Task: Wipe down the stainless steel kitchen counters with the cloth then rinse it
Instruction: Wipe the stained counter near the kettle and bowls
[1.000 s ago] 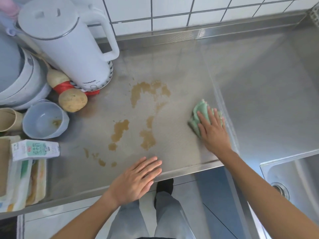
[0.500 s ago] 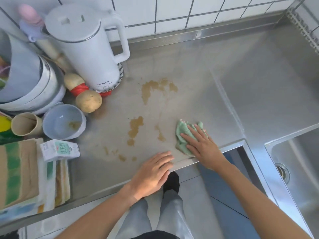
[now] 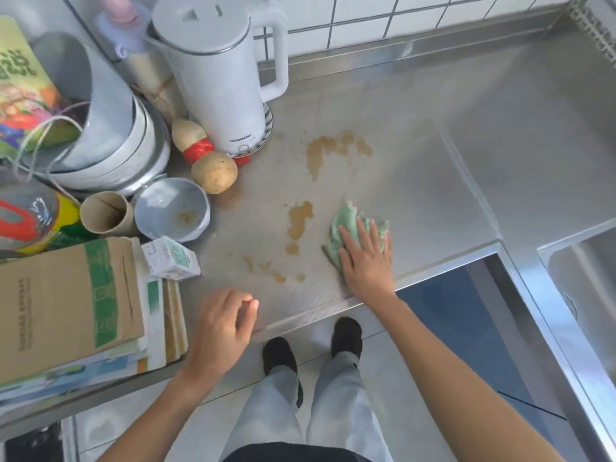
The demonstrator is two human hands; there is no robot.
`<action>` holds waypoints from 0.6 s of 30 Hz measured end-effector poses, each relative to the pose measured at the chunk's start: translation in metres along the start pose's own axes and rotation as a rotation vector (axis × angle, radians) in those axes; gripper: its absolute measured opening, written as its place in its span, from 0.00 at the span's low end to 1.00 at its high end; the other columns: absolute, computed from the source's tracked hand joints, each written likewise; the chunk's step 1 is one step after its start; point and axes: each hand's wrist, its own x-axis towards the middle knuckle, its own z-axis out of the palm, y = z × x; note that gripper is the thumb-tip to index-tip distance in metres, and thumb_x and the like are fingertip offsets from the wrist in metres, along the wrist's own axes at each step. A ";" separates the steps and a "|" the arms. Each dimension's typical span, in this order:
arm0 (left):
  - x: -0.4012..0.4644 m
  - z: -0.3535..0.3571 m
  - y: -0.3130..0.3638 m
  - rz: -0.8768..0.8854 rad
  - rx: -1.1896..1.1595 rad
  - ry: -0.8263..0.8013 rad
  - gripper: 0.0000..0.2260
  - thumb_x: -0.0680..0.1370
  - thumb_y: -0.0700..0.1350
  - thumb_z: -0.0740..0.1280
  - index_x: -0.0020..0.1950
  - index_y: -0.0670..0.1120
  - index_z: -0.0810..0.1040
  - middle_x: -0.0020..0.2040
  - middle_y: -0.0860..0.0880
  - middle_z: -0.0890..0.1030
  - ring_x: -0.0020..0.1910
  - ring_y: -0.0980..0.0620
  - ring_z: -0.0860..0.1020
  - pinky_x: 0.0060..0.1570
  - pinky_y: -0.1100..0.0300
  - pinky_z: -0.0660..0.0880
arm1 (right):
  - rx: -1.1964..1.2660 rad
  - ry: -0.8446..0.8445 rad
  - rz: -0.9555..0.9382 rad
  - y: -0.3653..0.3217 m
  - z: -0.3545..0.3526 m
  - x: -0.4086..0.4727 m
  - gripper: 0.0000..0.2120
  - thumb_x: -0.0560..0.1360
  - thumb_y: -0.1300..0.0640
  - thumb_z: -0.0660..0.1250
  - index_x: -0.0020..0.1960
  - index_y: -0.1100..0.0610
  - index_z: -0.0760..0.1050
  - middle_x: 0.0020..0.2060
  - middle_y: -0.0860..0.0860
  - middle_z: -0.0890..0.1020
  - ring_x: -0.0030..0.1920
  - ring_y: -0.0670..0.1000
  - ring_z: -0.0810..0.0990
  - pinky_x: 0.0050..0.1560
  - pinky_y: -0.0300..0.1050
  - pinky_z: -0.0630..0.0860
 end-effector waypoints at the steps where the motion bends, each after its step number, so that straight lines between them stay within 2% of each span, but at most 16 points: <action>1: 0.002 0.000 -0.007 -0.010 0.038 0.021 0.09 0.85 0.50 0.65 0.51 0.47 0.79 0.49 0.51 0.79 0.47 0.47 0.78 0.52 0.55 0.73 | -0.016 -0.022 -0.055 0.004 0.002 -0.016 0.25 0.85 0.43 0.45 0.80 0.44 0.59 0.83 0.51 0.53 0.83 0.56 0.45 0.81 0.61 0.43; 3: 0.003 0.003 -0.015 -0.064 0.109 0.047 0.10 0.84 0.51 0.65 0.56 0.45 0.79 0.58 0.48 0.79 0.58 0.45 0.78 0.61 0.54 0.71 | -0.068 -0.055 -0.143 0.023 0.002 -0.040 0.25 0.85 0.42 0.44 0.80 0.45 0.60 0.82 0.50 0.55 0.83 0.55 0.45 0.81 0.59 0.50; 6: -0.002 0.008 -0.020 -0.161 0.145 0.011 0.20 0.83 0.54 0.66 0.66 0.40 0.76 0.70 0.44 0.76 0.72 0.42 0.74 0.71 0.48 0.71 | -0.116 -0.079 -0.135 0.054 -0.011 -0.040 0.24 0.86 0.43 0.47 0.81 0.44 0.58 0.83 0.50 0.54 0.83 0.53 0.44 0.80 0.55 0.51; 9: -0.007 0.011 -0.019 -0.173 0.163 -0.036 0.25 0.83 0.55 0.64 0.73 0.39 0.73 0.76 0.42 0.72 0.78 0.42 0.68 0.78 0.46 0.67 | -0.033 0.005 0.098 0.055 -0.016 -0.006 0.24 0.86 0.48 0.51 0.81 0.46 0.58 0.83 0.54 0.54 0.83 0.57 0.46 0.81 0.59 0.49; 11: -0.006 0.010 -0.019 -0.179 0.184 -0.051 0.26 0.84 0.56 0.63 0.75 0.39 0.72 0.78 0.42 0.71 0.80 0.43 0.67 0.79 0.46 0.65 | 0.040 0.069 0.267 0.034 -0.014 0.020 0.24 0.86 0.49 0.50 0.82 0.48 0.57 0.83 0.54 0.52 0.82 0.58 0.45 0.81 0.61 0.44; 13: -0.006 0.012 -0.019 -0.186 0.187 -0.066 0.26 0.84 0.56 0.62 0.76 0.40 0.70 0.79 0.43 0.69 0.82 0.44 0.64 0.80 0.46 0.64 | 0.070 0.095 0.321 0.003 -0.008 0.041 0.24 0.86 0.49 0.48 0.82 0.47 0.56 0.83 0.54 0.50 0.82 0.58 0.43 0.80 0.63 0.40; 15: -0.005 0.013 -0.020 -0.184 0.192 -0.073 0.26 0.84 0.57 0.62 0.77 0.41 0.70 0.80 0.44 0.69 0.82 0.45 0.64 0.80 0.46 0.64 | 0.043 0.090 0.231 -0.033 0.004 0.048 0.24 0.86 0.47 0.46 0.82 0.47 0.54 0.83 0.54 0.49 0.82 0.58 0.42 0.79 0.62 0.35; 17: -0.006 0.014 -0.020 -0.181 0.196 -0.074 0.26 0.84 0.56 0.62 0.76 0.41 0.71 0.79 0.44 0.69 0.81 0.45 0.65 0.80 0.46 0.65 | -0.026 0.090 0.080 -0.065 0.020 0.035 0.25 0.85 0.45 0.44 0.82 0.45 0.54 0.83 0.53 0.48 0.82 0.58 0.42 0.76 0.59 0.26; 18: -0.006 0.014 -0.020 -0.174 0.197 -0.071 0.26 0.84 0.56 0.63 0.75 0.40 0.71 0.78 0.43 0.70 0.81 0.44 0.65 0.80 0.46 0.65 | -0.048 0.089 0.001 -0.075 0.028 0.022 0.25 0.85 0.44 0.45 0.81 0.45 0.55 0.83 0.54 0.50 0.83 0.58 0.43 0.76 0.58 0.25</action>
